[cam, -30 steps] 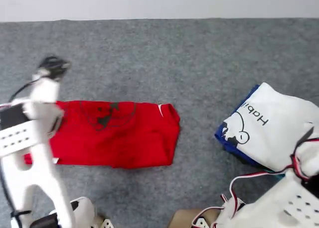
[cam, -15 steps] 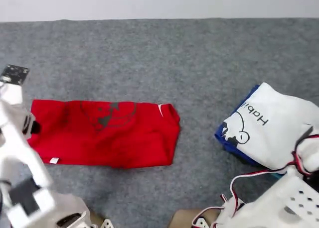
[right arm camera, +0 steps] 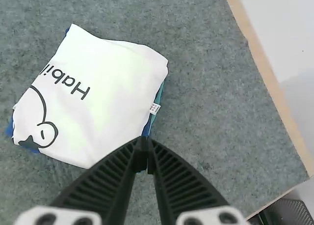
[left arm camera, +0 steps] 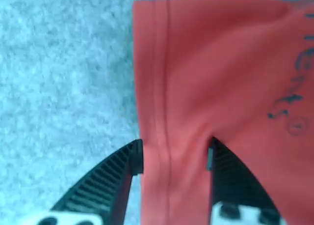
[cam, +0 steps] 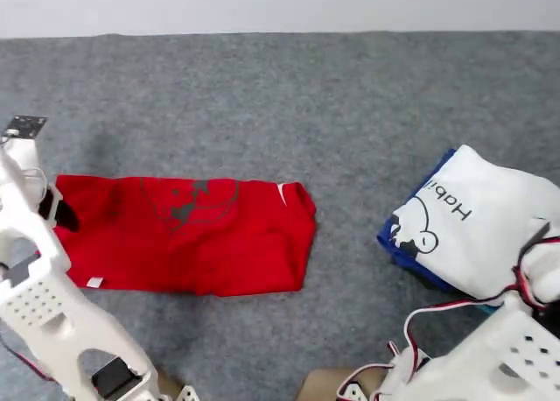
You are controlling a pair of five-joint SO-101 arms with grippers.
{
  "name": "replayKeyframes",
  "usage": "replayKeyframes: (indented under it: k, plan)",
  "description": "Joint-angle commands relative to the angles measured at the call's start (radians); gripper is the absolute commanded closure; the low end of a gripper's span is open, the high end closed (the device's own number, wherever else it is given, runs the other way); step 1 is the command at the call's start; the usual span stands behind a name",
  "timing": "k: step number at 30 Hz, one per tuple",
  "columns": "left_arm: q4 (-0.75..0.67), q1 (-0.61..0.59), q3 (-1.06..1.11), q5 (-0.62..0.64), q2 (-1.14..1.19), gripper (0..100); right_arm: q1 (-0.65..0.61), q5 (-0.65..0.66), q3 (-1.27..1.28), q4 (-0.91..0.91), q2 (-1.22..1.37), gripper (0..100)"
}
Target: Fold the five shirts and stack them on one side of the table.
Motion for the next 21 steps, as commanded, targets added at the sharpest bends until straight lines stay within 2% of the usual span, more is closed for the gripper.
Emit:
replayKeyframes:
  k: [1, 7, 13, 21]
  plan:
    - [0.014, -0.003, -0.081, 0.008, 0.052, 78, 0.010, 0.006, -0.009, 0.039, -0.024, 99.0]
    - [0.089, 0.029, -0.093, 0.006, 0.160, 80, 0.010, 0.006, -0.009, 0.039, -0.024, 99.0]
    - [0.198, 0.114, -0.091, -0.046, 0.196, 100, 0.010, 0.006, -0.009, 0.039, -0.024, 99.0]
    - [0.307, 0.135, -0.087, -0.046, -0.005, 100, 0.010, 0.003, -0.009, 0.039, -0.024, 99.0]
